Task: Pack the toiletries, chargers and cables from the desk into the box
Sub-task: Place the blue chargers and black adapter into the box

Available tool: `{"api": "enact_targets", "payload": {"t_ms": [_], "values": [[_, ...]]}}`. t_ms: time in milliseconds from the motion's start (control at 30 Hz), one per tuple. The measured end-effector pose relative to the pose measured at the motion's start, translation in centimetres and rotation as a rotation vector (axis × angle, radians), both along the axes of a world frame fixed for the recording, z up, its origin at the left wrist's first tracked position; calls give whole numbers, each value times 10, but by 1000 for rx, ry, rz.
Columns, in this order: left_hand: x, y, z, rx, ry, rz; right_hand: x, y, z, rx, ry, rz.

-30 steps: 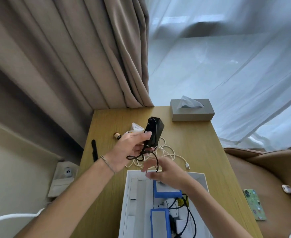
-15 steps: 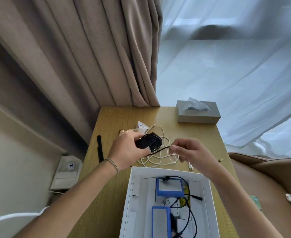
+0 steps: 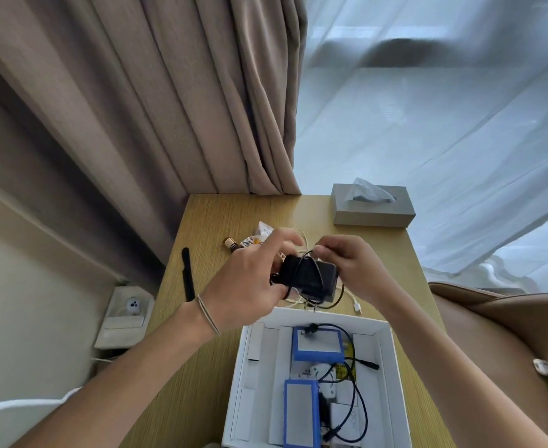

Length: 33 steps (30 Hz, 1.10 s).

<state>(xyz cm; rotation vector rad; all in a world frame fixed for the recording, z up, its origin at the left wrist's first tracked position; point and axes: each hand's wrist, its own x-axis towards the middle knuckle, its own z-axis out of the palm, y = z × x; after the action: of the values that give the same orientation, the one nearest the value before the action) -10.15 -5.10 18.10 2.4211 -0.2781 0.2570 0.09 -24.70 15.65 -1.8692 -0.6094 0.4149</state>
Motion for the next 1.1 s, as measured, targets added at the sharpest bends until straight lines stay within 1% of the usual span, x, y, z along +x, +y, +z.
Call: {"api": "enact_targets", "payload": {"t_ms": [33,67,133,167,233,333,400,500,600,667,767,867,933,967,1000,1100], "values": [[0,0,1,-53,-11,24,-4,2,-7,48,98,-29],[-1,0,2,-115,-20,53,-10,4,-15,50,170,-61],[0,0,2,-239,-42,132,-25,8,-30,-71,236,-83],[2,1,1,-261,-54,181,-35,11,-36,-148,237,-46],[5,4,-3,-183,-81,281,-54,15,-41,-296,142,77],[7,11,-11,59,-58,322,-70,17,-27,-433,-101,188],[5,14,-18,196,-22,272,-70,13,-10,-500,-215,206],[1,15,-22,288,73,127,-59,4,12,-570,-370,195],[-4,12,-20,322,172,-50,-44,-3,20,-503,-404,158],[-9,7,-19,272,216,-125,-33,-8,13,-431,-361,108],[-13,3,-17,60,246,-166,-25,-12,-8,-295,-186,28],[-12,2,-17,-206,224,-77,-39,-10,-36,-188,83,-56],[-12,1,-22,-357,206,33,-56,-7,-50,-186,214,-127],[-12,-1,-26,-396,200,93,-64,-5,-55,-183,257,-131],[-13,-4,-31,-394,187,151,-71,-4,-58,-168,283,-120],[-19,-14,-51,-295,141,282,-83,-4,-55,-69,346,-91]]}}
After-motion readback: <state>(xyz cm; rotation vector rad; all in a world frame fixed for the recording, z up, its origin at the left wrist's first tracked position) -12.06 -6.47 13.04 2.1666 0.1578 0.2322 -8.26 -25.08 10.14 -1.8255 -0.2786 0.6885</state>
